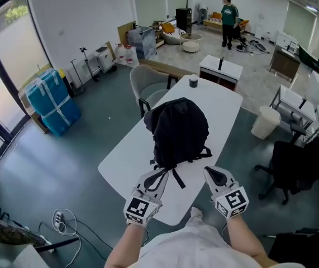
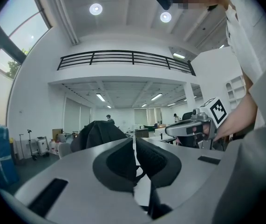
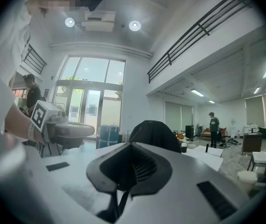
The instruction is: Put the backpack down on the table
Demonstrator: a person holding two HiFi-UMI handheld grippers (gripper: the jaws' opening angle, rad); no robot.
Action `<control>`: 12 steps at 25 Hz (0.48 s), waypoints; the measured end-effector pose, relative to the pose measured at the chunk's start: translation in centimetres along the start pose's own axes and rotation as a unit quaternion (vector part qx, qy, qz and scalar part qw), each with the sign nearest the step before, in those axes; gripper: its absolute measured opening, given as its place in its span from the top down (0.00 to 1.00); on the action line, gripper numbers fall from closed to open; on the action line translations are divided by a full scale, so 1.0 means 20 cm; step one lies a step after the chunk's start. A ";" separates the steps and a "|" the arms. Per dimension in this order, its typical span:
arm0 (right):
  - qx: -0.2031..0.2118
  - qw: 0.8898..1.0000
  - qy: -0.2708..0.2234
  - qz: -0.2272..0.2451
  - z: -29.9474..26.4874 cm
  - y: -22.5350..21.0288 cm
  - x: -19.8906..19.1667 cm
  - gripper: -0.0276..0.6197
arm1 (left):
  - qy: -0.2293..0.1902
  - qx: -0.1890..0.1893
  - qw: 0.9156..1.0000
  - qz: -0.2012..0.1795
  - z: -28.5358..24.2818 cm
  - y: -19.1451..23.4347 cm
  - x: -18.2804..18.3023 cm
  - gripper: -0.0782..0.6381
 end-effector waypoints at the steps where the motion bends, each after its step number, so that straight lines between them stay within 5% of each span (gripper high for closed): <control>1: -0.002 1.000 -0.001 -0.002 0.01 0.00 0.00 0.93 | 0.001 -0.002 1.000 0.002 0.00 -0.01 0.00 0.84; 12: -0.015 1.000 0.004 -0.001 0.06 0.02 0.03 0.93 | 0.006 -0.005 1.000 0.009 0.03 -0.03 -0.01 0.84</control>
Point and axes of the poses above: the fingertips, and each gripper's own axes: z backward along the fingers, y to its left, x out of its top, the point moved 3 cm from there along z, backward along the fingers, and after that the axes turned 13 degrees about x, right-handed, at the moved point
